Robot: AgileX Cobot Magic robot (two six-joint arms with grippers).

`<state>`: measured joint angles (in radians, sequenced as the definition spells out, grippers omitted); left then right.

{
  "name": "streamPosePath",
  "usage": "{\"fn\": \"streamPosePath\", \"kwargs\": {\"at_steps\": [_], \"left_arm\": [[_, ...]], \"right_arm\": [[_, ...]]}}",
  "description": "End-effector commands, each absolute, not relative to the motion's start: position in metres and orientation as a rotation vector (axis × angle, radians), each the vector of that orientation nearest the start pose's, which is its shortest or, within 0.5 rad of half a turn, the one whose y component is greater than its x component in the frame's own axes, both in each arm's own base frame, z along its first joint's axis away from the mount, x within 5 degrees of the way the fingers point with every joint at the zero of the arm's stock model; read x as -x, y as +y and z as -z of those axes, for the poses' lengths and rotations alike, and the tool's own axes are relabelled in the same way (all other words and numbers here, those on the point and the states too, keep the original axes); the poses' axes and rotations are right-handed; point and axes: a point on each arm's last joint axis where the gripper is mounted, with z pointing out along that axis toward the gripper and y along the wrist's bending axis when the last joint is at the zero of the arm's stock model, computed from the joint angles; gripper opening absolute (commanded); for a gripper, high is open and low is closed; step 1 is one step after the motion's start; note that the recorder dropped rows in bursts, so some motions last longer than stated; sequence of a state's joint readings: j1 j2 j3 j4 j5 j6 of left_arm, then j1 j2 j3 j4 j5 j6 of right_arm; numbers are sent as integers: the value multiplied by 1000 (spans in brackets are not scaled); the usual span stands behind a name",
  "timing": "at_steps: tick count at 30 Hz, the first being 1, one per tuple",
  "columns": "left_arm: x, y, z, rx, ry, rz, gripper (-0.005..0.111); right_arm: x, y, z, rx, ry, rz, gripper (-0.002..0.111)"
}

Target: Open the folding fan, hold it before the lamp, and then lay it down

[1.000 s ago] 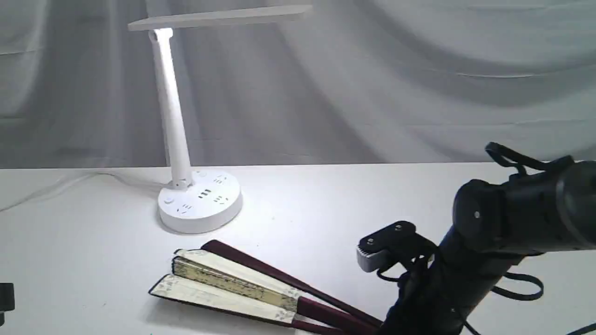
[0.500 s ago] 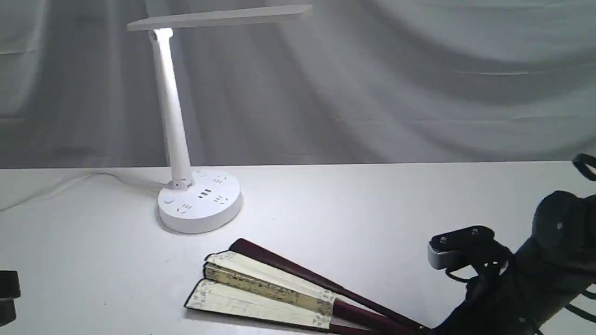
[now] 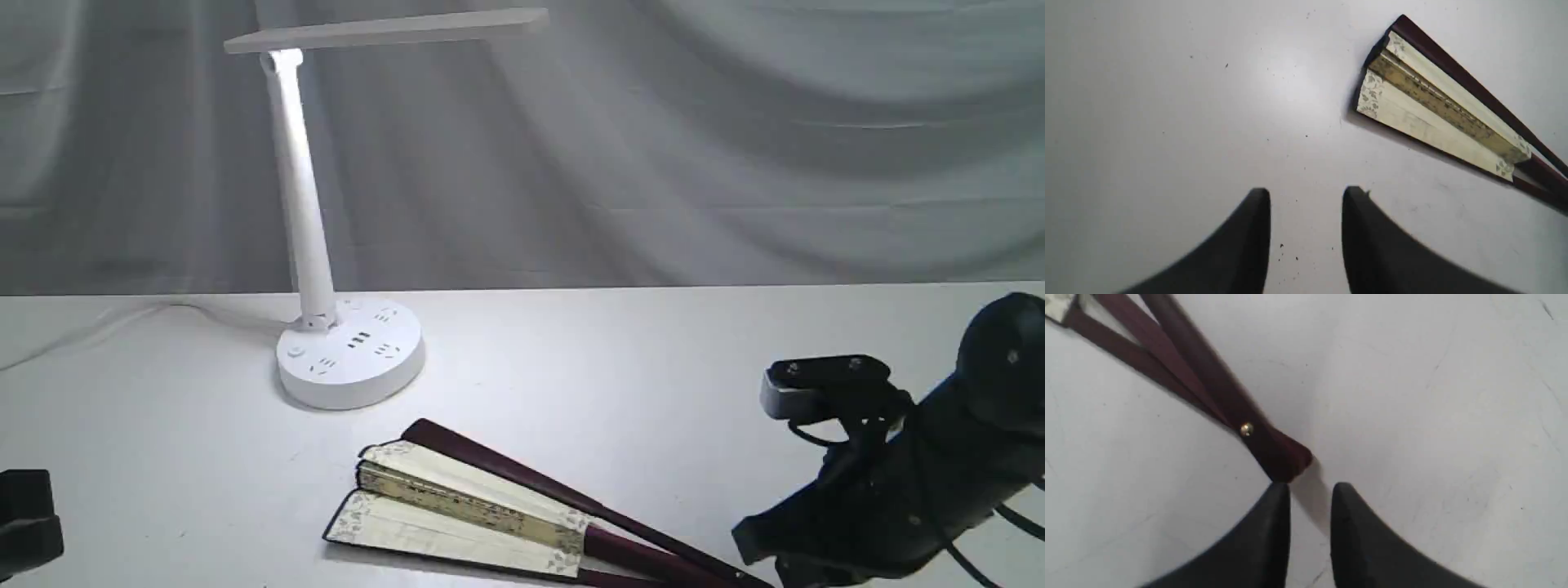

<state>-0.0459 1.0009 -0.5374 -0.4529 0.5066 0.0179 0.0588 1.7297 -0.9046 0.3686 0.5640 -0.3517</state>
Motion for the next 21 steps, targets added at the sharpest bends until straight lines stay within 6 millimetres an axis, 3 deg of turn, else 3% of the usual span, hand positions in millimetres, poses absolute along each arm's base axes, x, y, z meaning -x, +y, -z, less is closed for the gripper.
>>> {"fn": "streamPosePath", "kwargs": {"at_steps": [1, 6, 9, 15, 21], "left_arm": [[-181, -30, -238, 304, 2477, 469, 27], [-190, -33, -228, 288, 2625, 488, 13], [-201, -35, -227, 255, 2685, 495, 13], [-216, -54, -230, 126, 2721, 493, 13], [-217, -82, -221, 92, 2757, 450, 13]], "right_arm": [[-322, 38, -181, 162, 2789, -318, 19], [-345, 44, -215, 145, 2705, -393, 28], [-356, 47, -219, 163, 2707, -424, 38], [-380, 56, -199, 217, 2766, -550, 39], [-404, 66, -187, 344, 2760, -768, 39]]}}
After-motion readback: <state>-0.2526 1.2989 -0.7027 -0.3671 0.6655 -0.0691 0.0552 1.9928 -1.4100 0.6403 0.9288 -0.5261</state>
